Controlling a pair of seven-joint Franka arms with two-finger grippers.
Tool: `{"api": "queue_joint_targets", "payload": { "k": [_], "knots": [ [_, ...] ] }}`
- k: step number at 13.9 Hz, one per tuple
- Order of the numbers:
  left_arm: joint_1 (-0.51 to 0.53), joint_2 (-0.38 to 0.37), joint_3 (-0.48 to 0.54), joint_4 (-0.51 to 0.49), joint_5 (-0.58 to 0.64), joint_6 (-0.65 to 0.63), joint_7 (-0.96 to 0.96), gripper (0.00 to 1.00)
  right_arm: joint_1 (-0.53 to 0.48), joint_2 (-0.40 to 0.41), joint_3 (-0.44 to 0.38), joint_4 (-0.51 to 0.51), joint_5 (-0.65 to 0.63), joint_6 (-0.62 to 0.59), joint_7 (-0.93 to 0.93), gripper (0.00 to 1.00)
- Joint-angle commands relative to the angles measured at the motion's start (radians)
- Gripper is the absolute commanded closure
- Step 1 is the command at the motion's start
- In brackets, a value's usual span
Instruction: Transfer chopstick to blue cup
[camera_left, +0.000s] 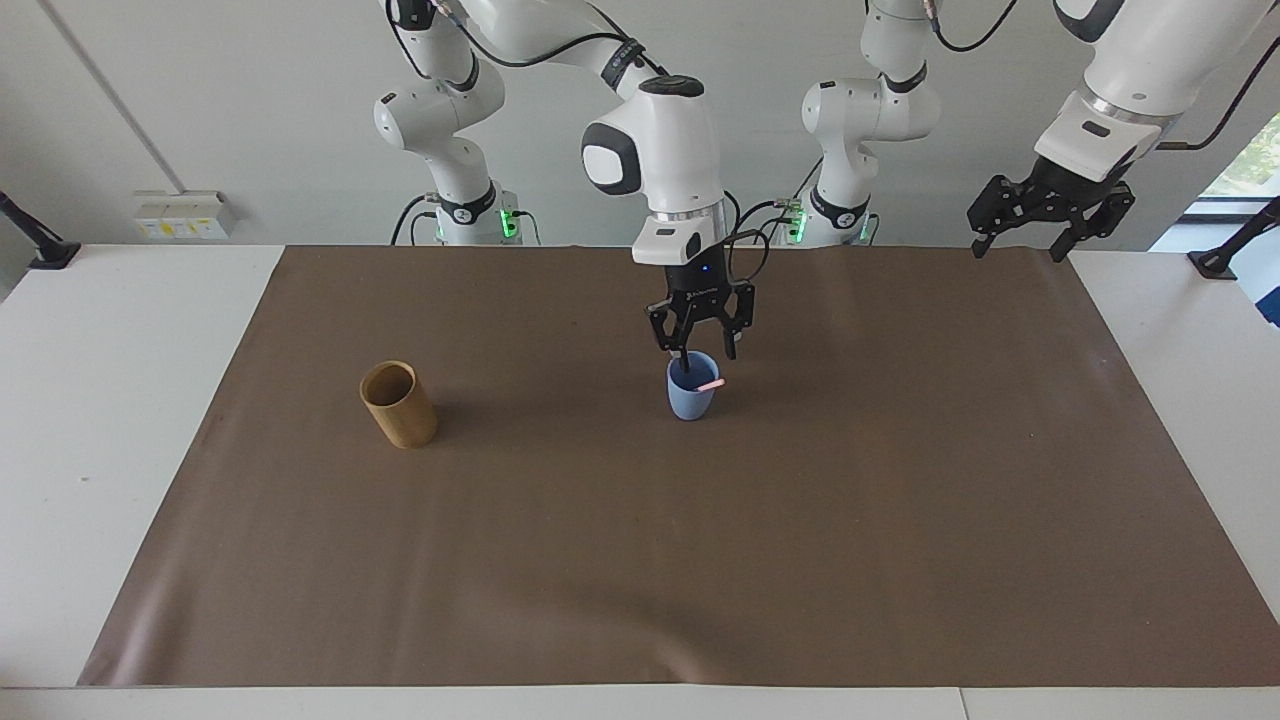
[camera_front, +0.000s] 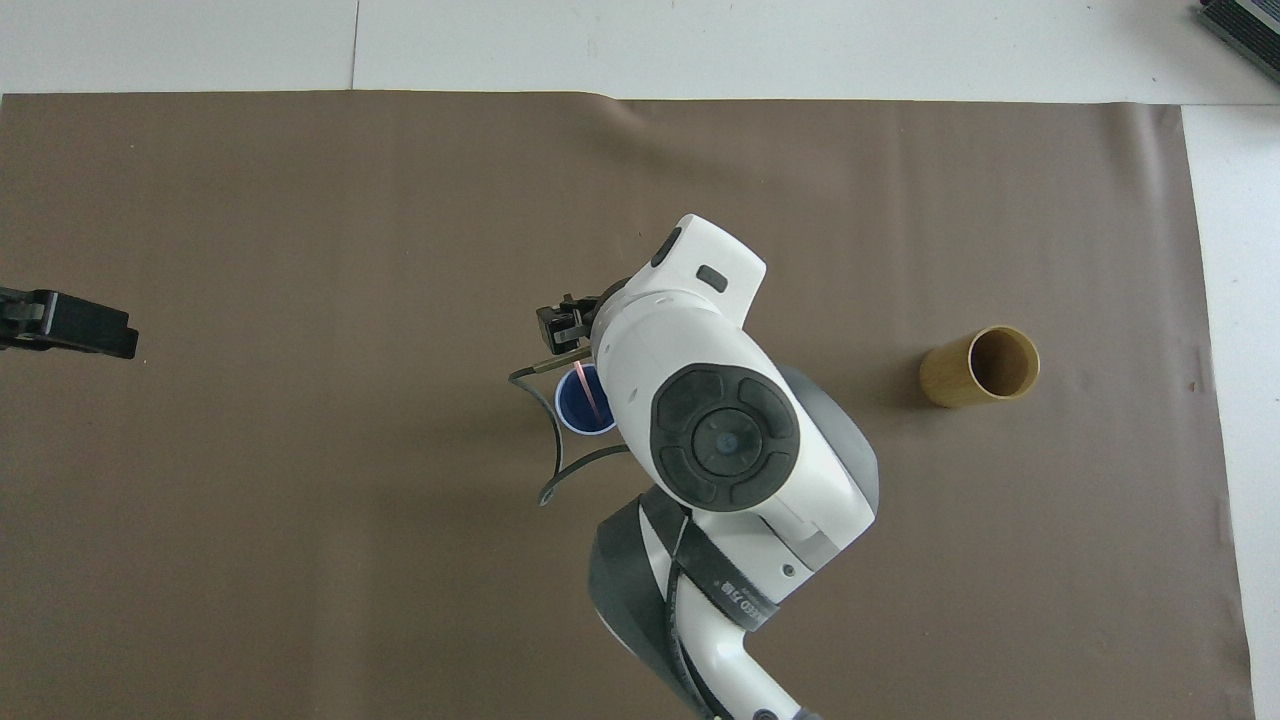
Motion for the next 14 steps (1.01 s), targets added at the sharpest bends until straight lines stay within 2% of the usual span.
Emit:
{"api": "queue_joint_targets", "payload": {
  "k": [1,4,7,14],
  "knots": [
    [0.015,-0.013,-0.012,-0.006,0.016,-0.013,0.008,0.00,-0.075,-0.059,0.010,-0.003,-0.007,-0.059,0.014,0.00],
    [0.015,-0.013,-0.012,-0.006,0.016,-0.013,0.008,0.00,-0.157,-0.122,0.011,0.015,0.005,-0.191,0.005,0.00],
    [0.015,-0.013,-0.010,-0.006,0.016,-0.013,0.006,0.00,-0.239,-0.162,0.010,0.066,0.088,-0.354,-0.067,0.00],
    [0.015,-0.016,-0.007,0.002,0.010,-0.031,0.002,0.00,-0.407,-0.254,0.006,0.066,0.120,-0.589,-0.204,0.00]
  ]
}}
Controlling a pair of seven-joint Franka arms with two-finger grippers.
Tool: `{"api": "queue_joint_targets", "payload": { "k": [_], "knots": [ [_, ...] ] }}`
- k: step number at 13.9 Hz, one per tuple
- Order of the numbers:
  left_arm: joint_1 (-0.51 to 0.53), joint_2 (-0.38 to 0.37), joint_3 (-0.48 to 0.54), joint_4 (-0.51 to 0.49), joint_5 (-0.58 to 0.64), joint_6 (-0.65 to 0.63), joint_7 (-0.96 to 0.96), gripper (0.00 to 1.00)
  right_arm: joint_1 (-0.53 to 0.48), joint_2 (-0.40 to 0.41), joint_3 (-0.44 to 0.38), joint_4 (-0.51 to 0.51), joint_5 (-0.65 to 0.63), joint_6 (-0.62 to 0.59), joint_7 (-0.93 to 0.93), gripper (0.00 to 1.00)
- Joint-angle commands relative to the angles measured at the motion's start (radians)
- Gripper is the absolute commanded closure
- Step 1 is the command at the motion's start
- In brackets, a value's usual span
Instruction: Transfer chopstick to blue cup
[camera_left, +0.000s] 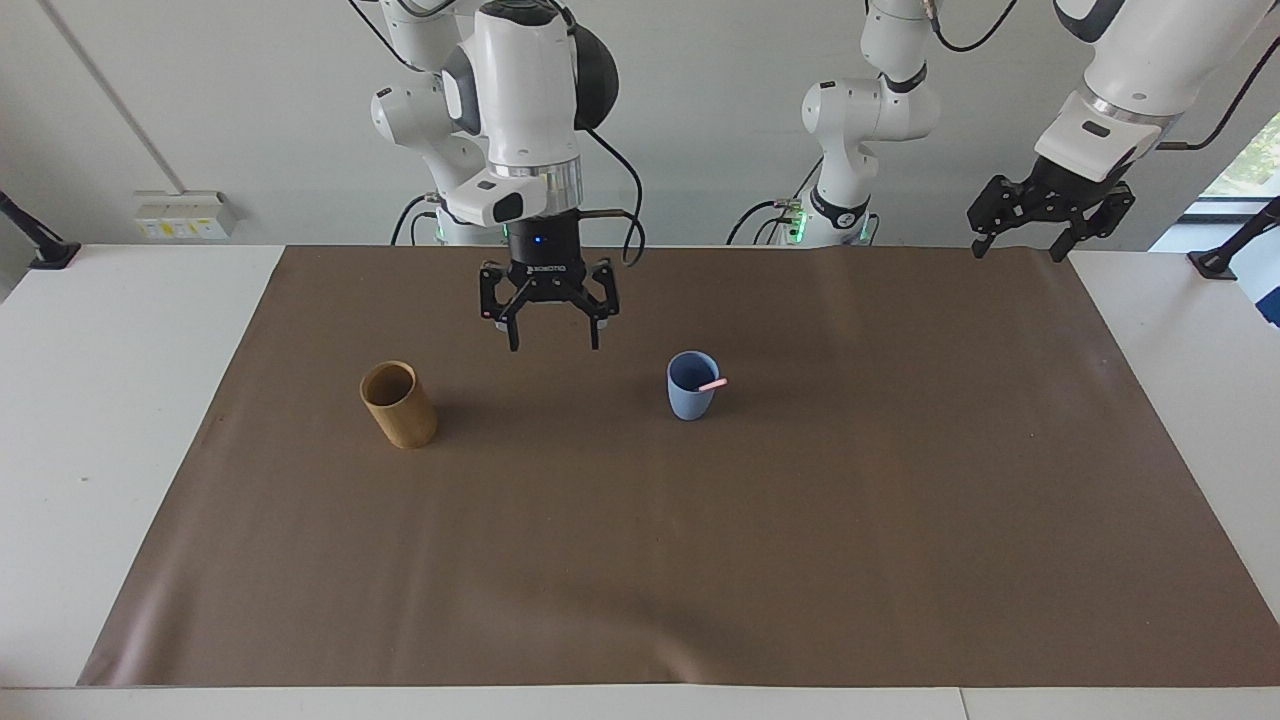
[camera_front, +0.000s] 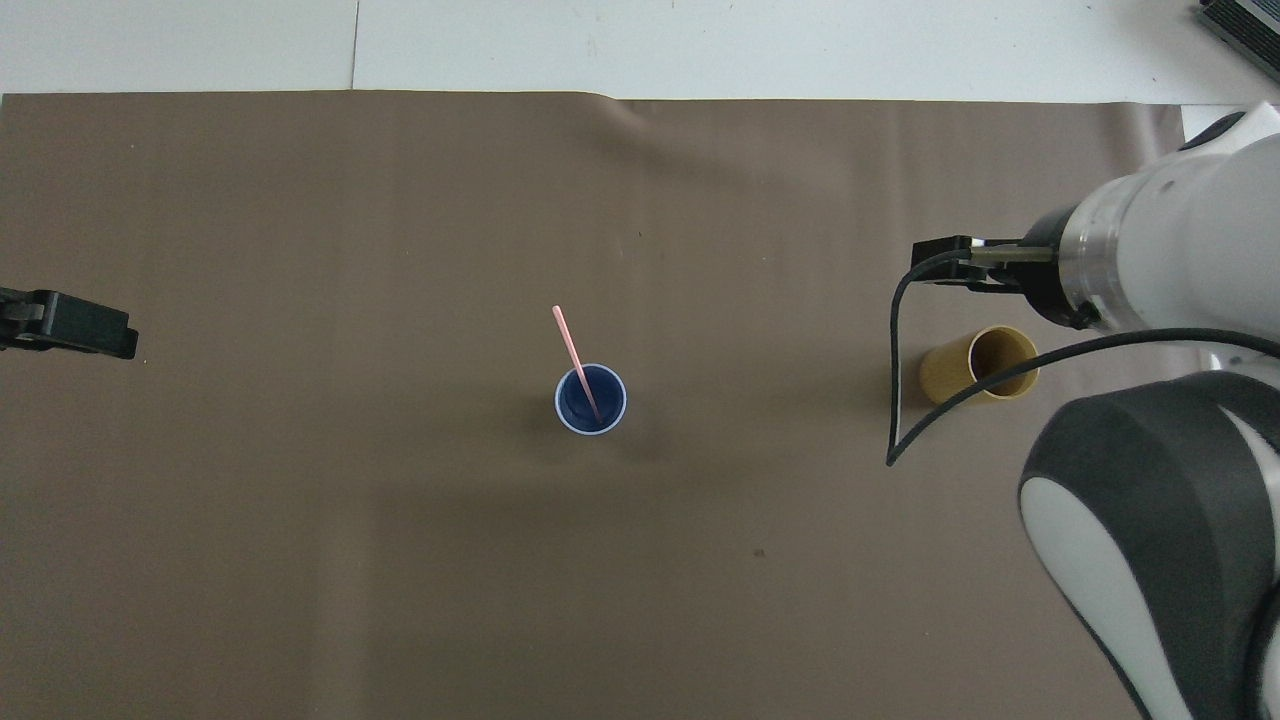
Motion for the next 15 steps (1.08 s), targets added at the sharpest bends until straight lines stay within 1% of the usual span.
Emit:
{"api": "queue_joint_targets", "payload": {
  "k": [1,3,6,8,10,15],
  "knots": [
    [0.015,-0.015,-0.010,0.003,0.009,-0.018,0.007,0.00,-0.075,-0.023,0.010,0.001,0.031,-0.061,-0.069,0.00],
    [0.014,-0.014,-0.006,0.006,0.003,-0.030,0.014,0.00,-0.115,-0.040,0.010,0.001,0.030,-0.125,-0.114,0.00],
    [0.012,-0.015,-0.007,0.011,0.006,-0.045,0.017,0.00,-0.168,-0.052,0.007,0.001,0.051,-0.220,-0.128,0.00],
    [0.014,-0.020,-0.007,0.009,0.003,-0.050,0.025,0.00,-0.201,-0.098,-0.004,-0.048,0.112,-0.227,-0.126,0.00],
    [0.014,-0.020,-0.007,0.003,0.001,-0.046,0.037,0.00,-0.205,-0.100,-0.007,-0.048,0.111,-0.239,-0.135,0.00],
    [0.015,-0.028,-0.007,-0.004,0.000,-0.039,0.020,0.00,-0.208,-0.079,-0.006,0.010,0.036,-0.260,-0.232,0.00]
  ]
}}
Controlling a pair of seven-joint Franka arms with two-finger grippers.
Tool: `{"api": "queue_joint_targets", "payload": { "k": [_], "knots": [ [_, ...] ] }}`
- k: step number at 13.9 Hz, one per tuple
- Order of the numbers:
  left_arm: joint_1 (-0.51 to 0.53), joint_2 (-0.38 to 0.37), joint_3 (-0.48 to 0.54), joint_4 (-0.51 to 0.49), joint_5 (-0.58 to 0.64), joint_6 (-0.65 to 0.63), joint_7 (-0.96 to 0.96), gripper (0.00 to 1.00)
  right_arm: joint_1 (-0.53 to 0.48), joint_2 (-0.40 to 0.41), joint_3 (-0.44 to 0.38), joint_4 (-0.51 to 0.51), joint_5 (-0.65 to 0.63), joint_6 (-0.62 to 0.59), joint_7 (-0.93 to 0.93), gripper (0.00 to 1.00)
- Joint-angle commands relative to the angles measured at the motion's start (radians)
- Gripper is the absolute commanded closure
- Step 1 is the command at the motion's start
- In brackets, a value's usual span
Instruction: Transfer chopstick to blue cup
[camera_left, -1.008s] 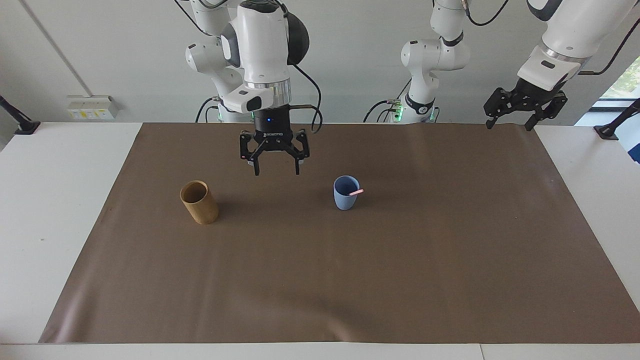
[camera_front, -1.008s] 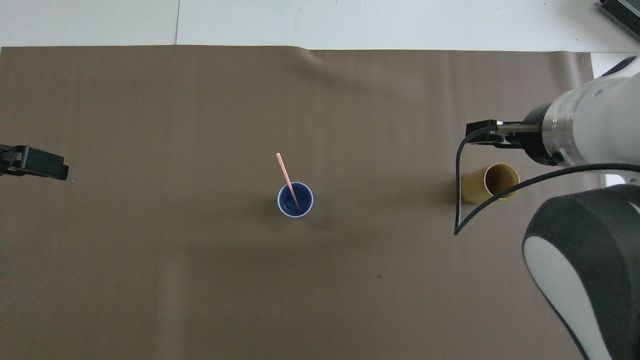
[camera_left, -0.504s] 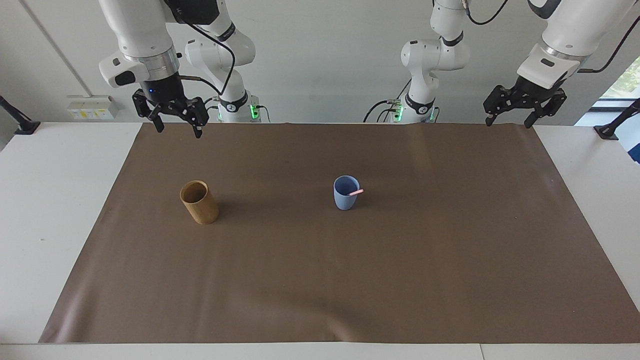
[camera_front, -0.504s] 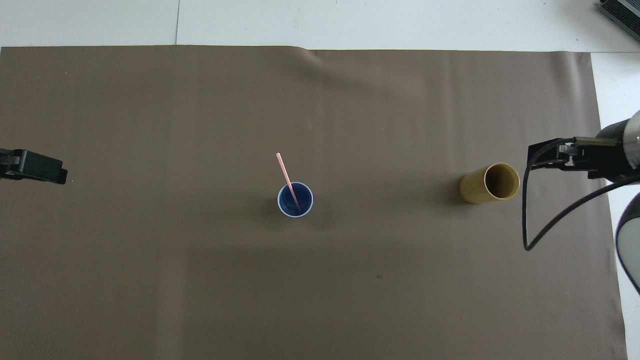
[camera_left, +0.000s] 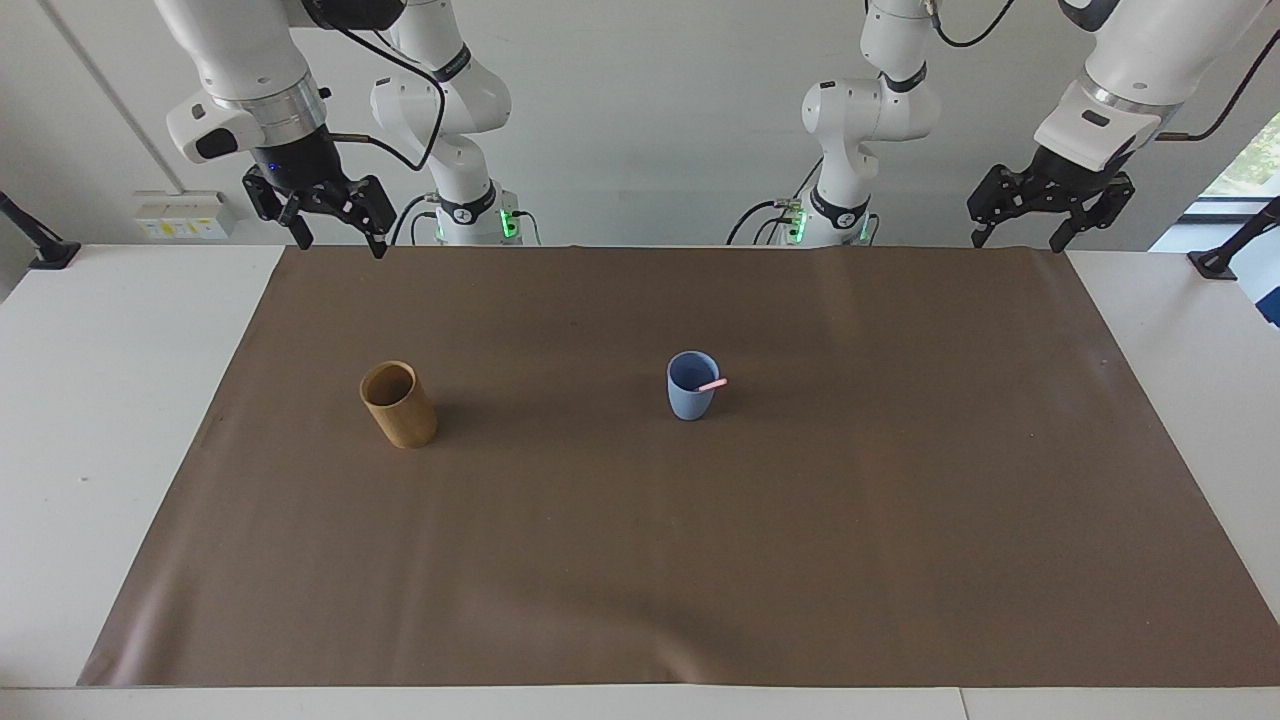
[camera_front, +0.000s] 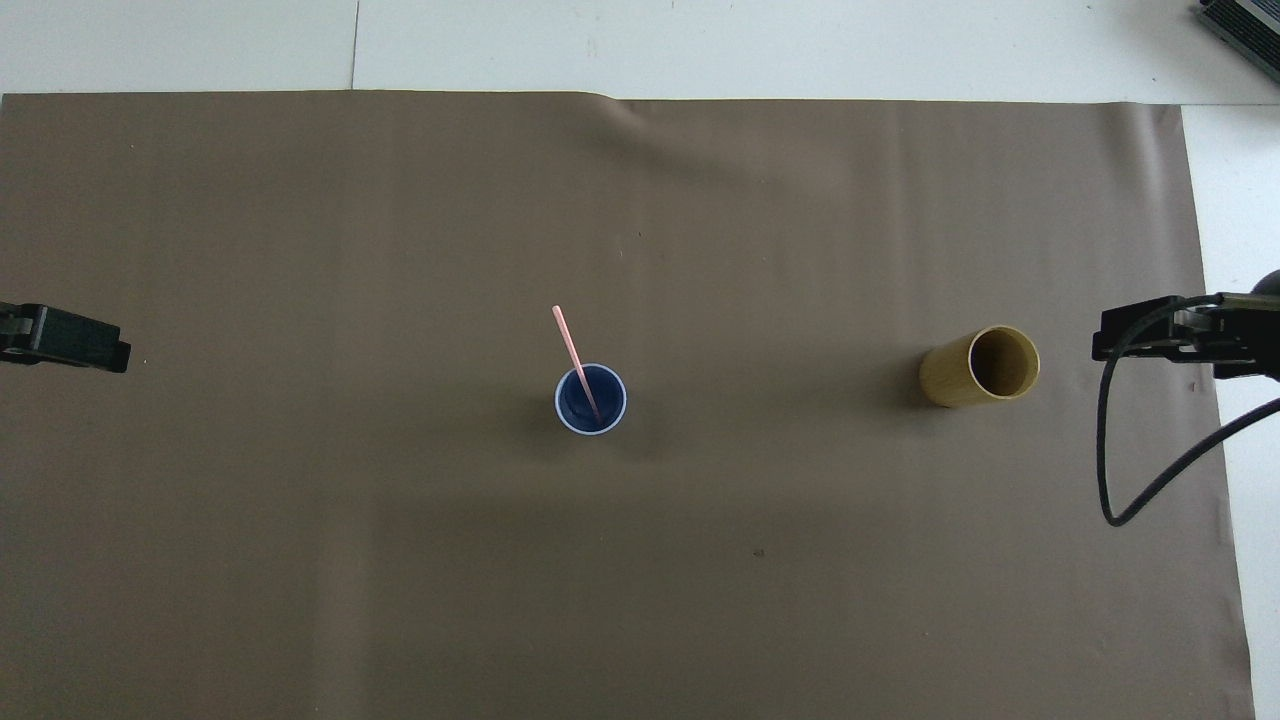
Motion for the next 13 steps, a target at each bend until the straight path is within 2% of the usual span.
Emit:
{"api": "queue_joint_targets", "payload": {
  "k": [1,4,13],
  "knots": [
    [0.015,-0.013,-0.007,-0.007,0.000,-0.012,0.007,0.00,-0.015,-0.006,0.005,0.016,-0.018,-0.031,-0.070,0.00],
    [0.015,-0.028,-0.007,-0.030,0.000,-0.012,0.008,0.00,-0.022,-0.020,-0.001,-0.012,-0.026,-0.011,-0.079,0.00],
    [0.015,-0.033,-0.007,-0.033,0.000,-0.015,0.019,0.00,-0.023,-0.021,-0.006,-0.012,-0.007,-0.025,-0.070,0.00]
  ]
}}
